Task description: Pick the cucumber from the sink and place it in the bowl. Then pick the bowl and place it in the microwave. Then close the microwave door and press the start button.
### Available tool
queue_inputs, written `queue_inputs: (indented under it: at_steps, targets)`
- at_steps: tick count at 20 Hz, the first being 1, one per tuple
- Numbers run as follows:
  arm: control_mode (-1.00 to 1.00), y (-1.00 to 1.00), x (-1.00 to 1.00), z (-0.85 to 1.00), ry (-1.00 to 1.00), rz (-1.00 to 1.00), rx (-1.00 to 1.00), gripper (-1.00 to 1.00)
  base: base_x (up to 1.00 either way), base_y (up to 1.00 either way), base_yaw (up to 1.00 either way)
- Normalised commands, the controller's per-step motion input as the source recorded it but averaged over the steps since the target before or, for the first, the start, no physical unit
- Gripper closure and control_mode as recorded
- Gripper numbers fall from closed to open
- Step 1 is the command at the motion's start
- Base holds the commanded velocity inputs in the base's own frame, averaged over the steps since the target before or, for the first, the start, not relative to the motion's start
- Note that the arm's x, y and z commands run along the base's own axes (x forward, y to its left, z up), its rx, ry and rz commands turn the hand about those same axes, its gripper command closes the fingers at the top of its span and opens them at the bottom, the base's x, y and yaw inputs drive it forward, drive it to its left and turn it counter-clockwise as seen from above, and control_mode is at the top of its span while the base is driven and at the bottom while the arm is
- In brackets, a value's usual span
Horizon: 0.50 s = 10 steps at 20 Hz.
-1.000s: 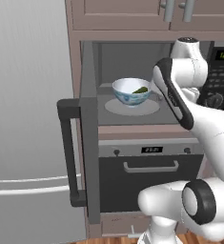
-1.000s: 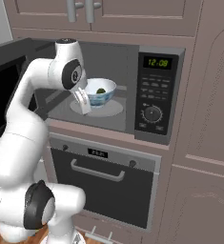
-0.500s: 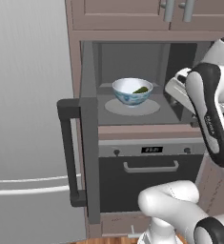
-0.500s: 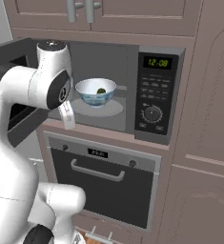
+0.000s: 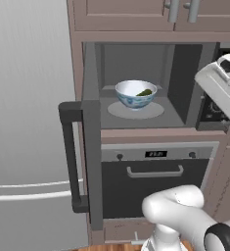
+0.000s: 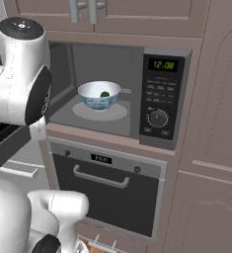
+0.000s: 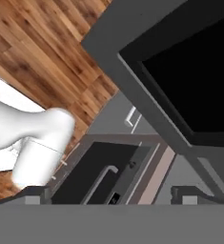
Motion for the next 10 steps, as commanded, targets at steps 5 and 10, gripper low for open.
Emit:
queue_inputs:
  at_steps: [5, 10]
  targets:
    - [-1.0, 0.05, -1.0, 0.41, 0.0, 0.04, 0.14, -1.0, 0.0, 0.0, 0.0]
    - [-1.0, 0.02, -1.0, 0.37, 0.0, 0.02, 0.21, -1.0, 0.0, 0.0, 0.0]
